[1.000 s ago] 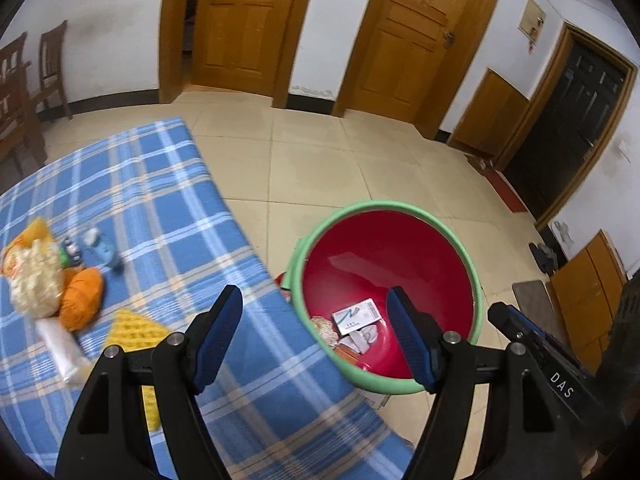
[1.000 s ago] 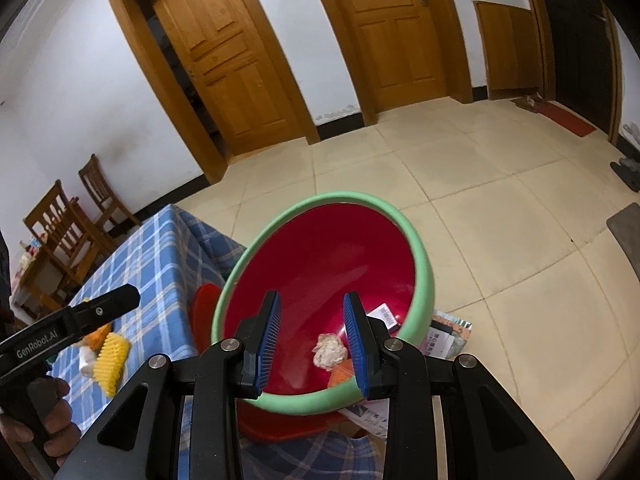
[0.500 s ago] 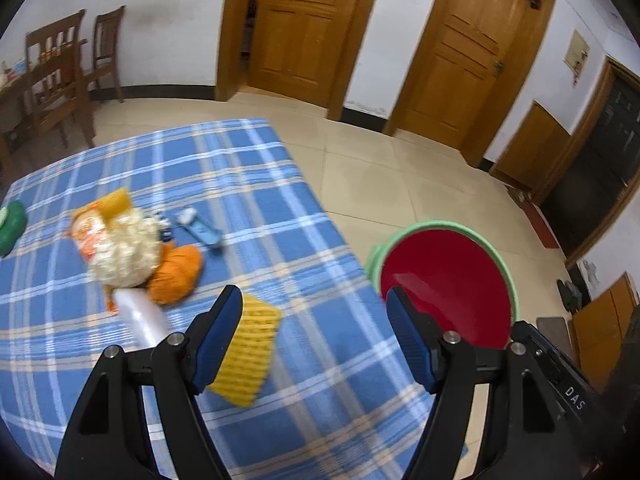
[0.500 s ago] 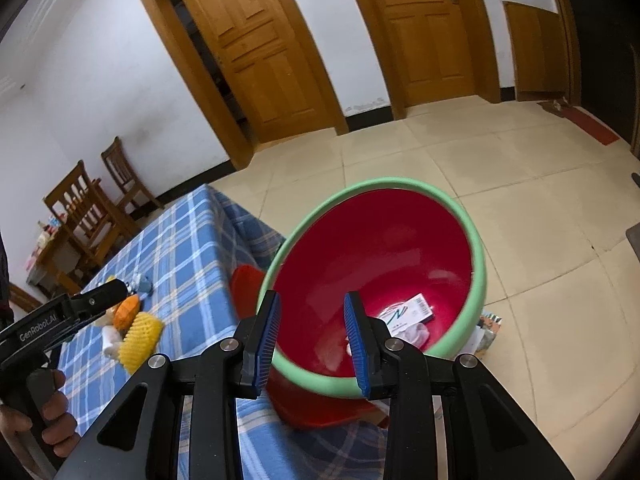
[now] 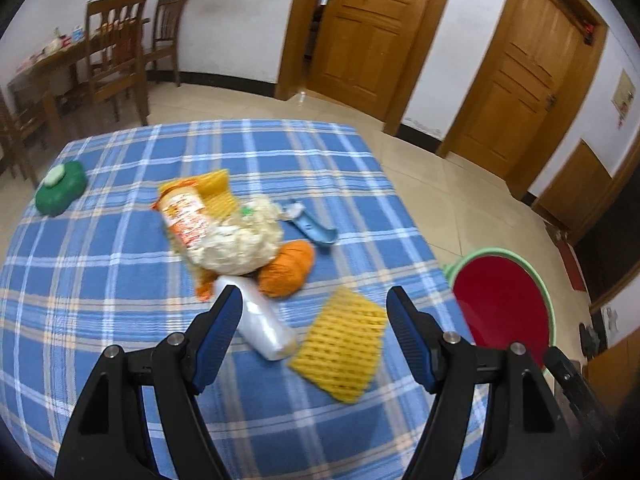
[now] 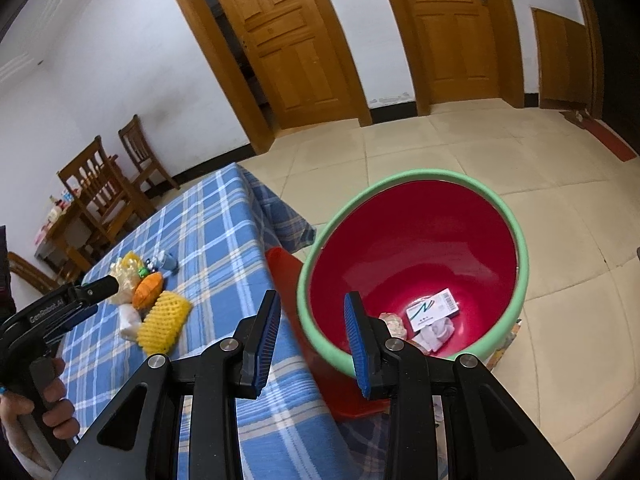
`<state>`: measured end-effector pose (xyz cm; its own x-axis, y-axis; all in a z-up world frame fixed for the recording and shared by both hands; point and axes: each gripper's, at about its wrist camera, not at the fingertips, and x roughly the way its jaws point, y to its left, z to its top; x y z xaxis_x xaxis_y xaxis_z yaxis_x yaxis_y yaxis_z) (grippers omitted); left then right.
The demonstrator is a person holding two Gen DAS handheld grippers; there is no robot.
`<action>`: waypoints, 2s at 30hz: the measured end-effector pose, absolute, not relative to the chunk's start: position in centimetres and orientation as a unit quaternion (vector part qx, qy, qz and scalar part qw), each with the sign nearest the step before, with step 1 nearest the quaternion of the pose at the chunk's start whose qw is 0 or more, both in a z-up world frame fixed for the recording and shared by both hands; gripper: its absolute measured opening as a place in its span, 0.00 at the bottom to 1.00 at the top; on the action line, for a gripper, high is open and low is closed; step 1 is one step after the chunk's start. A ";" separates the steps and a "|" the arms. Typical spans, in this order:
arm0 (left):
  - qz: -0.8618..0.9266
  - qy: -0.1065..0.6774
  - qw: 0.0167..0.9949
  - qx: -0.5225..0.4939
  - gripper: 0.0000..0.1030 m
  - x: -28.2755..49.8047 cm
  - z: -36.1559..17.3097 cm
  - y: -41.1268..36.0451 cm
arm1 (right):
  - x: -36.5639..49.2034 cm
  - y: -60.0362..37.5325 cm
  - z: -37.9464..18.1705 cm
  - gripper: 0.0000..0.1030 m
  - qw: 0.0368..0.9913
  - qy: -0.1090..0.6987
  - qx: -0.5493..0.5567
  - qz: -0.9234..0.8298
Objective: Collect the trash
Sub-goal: 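Move the left gripper to the table and grasp the white plastic bag, then grasp the yellow foam net with the right gripper while the left holds the plastic bag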
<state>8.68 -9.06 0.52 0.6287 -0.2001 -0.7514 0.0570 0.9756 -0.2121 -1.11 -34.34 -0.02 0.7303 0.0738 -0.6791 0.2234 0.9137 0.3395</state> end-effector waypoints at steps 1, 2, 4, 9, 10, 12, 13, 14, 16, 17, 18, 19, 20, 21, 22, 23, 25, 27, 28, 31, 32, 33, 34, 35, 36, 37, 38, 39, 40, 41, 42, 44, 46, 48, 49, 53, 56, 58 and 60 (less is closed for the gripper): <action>-0.067 0.426 0.898 -0.088 0.72 8.8 0.3 -8.7 | -1.1 -34.2 -0.1 0.33 0.907 0.366 0.203 -0.040; -0.062 0.428 0.897 -0.091 0.72 8.9 0.1 -8.4 | -1.0 -34.2 -0.1 0.33 0.907 0.367 0.202 -0.039; -0.052 0.430 0.896 -0.095 0.72 9.1 -0.3 -7.8 | -0.9 -34.0 -0.2 0.33 0.906 0.371 0.201 -0.037; -0.024 0.433 0.897 -0.092 0.72 9.5 -1.3 -6.8 | -0.6 -33.8 -0.6 0.33 0.902 0.380 0.203 -0.031; -0.020 0.435 0.896 -0.092 0.72 9.6 -1.6 -6.7 | -0.4 -33.7 -0.7 0.33 0.900 0.384 0.203 -0.030; -0.017 0.443 0.891 -0.098 0.72 10.0 -2.2 -6.4 | -0.3 -33.5 -0.9 0.33 0.899 0.387 0.202 -0.028; -0.015 0.446 0.889 -0.100 0.72 10.1 -2.5 -6.2 | -0.2 -33.4 -0.9 0.33 0.899 0.387 0.201 -0.028; -0.013 0.449 0.887 -0.102 0.72 10.2 -2.8 -6.1 | -0.1 -33.3 -0.9 0.33 0.899 0.388 0.200 -0.027; -0.012 0.454 0.885 -0.105 0.72 10.5 -3.3 -6.1 | 0.0 -33.2 -1.0 0.33 0.898 0.391 0.199 -0.026; -0.014 0.456 0.883 -0.109 0.72 10.5 -3.5 -6.0 | 0.0 -33.2 -1.0 0.33 0.898 0.391 0.199 -0.025; -0.015 0.457 0.882 -0.111 0.72 10.6 -3.7 -6.0 | 0.1 -33.2 -1.0 0.33 0.898 0.392 0.198 -0.025; -0.016 0.458 0.881 -0.113 0.72 10.7 -3.9 -5.9 | 0.2 -33.1 -1.0 0.33 0.898 0.393 0.198 -0.026; -0.017 0.461 0.880 -0.113 0.72 10.8 -4.1 -5.9 | 0.2 -33.1 -1.1 0.33 0.897 0.394 0.198 -0.026; -0.018 0.463 0.879 -0.114 0.67 10.8 -4.2 -5.9 | 0.2 -33.1 -1.2 0.33 0.897 0.395 0.198 -0.026; -0.021 0.465 0.878 -0.115 0.59 10.9 -4.3 -5.9 | 0.3 -33.0 -1.2 0.33 0.896 0.396 0.198 -0.025; -0.025 0.469 0.875 -0.117 0.55 11.0 -4.6 -5.9 | 0.3 -33.0 -1.3 0.33 0.896 0.398 0.198 -0.025; -0.036 0.475 0.870 -0.125 0.47 11.1 -4.9 -5.9 | 0.5 -32.8 -1.3 0.33 0.895 0.399 0.199 -0.023; -0.041 0.473 0.871 -0.126 0.43 11.0 -4.8 -5.9 | 0.7 -32.6 -1.4 0.33 0.893 0.401 0.201 -0.018; -0.043 0.472 0.872 -0.123 0.37 11.0 -4.8 -6.0 | 0.8 -32.4 -1.4 0.33 0.894 0.402 0.200 -0.017; -0.051 0.469 0.873 -0.122 0.32 10.7 -4.5 -5.9 | 0.9 -32.0 -1.3 0.33 0.894 0.402 0.198 -0.011; -0.052 0.468 0.874 -0.120 0.32 10.6 -4.4 -5.8 | 1.0 -31.8 -1.2 0.33 0.894 0.402 0.197 -0.008; -0.053 0.467 0.875 -0.119 0.31 10.4 -4.3 -5.8 | 1.0 -31.6 -1.1 0.33 0.895 0.401 0.196 -0.006; -0.054 0.466 0.875 -0.119 0.31 10.3 -4.2 -5.7 | 1.0 -31.4 -1.0 0.33 0.895 0.401 0.196 -0.004; -0.056 0.465 0.875 -0.119 0.31 10.1 -4.0 -5.6 | 1.0 -31.3 -1.0 0.33 0.895 0.401 0.195 -0.002; -0.058 0.464 0.876 -0.120 0.31 10.0 -3.8 -5.4 | 1.0 -31.0 -0.9 0.33 0.896 0.401 0.193 0.002; -0.060 0.463 0.876 -0.120 0.31 9.8 -3.6 -5.3 | 1.0 -30.8 -0.8 0.33 0.896 0.401 0.192 0.003; -0.062 0.460 0.878 -0.119 0.31 9.5 -3.4 -5.1 | 1.1 -30.5 -0.8 0.33 0.896 0.401 0.190 0.006; -0.063 0.457 0.880 -0.117 0.31 9.2 -3.2 -4.8 | 1.1 -30.3 -0.7 0.33 0.896 0.402 0.188 0.009; -0.064 0.455 0.881 -0.114 0.31 8.9 -3.0 -4.6 | 1.1 -30.0 -0.6 0.33 0.896 0.403 0.187 0.012; -0.065 0.452 0.882 -0.111 0.31 8.7 -2.8 -4.4 | 1.1 -29.8 -0.5 0.33 0.896 0.403 0.187 0.014; -0.065 0.450 0.884 -0.108 0.31 8.4 -2.6 -4.1 | 1.1 -29.4 -0.3 0.33 0.897 0.403 0.183 0.016; -0.063 0.447 0.886 -0.106 0.31 7.9 -2.3 -3.3 | 1.2 -28.9 -0.1 0.33 0.898 0.402 0.180 0.017; -0.060 0.444 0.888 -0.109 0.31 7.4 -2.1 -2.4 | 1.3 -28.2 0.2 0.33 0.898 0.402 0.177 0.021; -0.057 0.441 0.888 -0.113 0.31 7.0 -1.9 -1.3 | 1.5 -27.3 0.3 0.33 0.897 0.406 0.174 0.027; -0.056 0.440 0.889 -0.114 0.31 6.8 -1.9 -0.9 | 1.7 -26.8 0.3 0.33 0.896 0.408 0.173 0.031; -0.046 0.436 0.890 -0.124 0.31 6.2 -1.8 1.4 | 2.5 -24.5 0.2 0.33 0.891 0.421 0.163 0.047; -0.037 0.431 0.891 -0.133 0.31 6.0 -1.8 3.1 | 3.4 -22.7 -0.2 0.33 0.886 0.432 0.158 0.056; -0.031 0.427 0.893 -0.138 0.31 6.0 -1.7 4.2 | 4.0 -21.4 -0.5 0.33 0.883 0.440 0.151 0.062; -0.027 0.422 0.895 -0.142 0.31 6.1 -1.7 5.3 | 4.6 -20.3 -0.9 0.33 0.880 0.448 0.144 0.065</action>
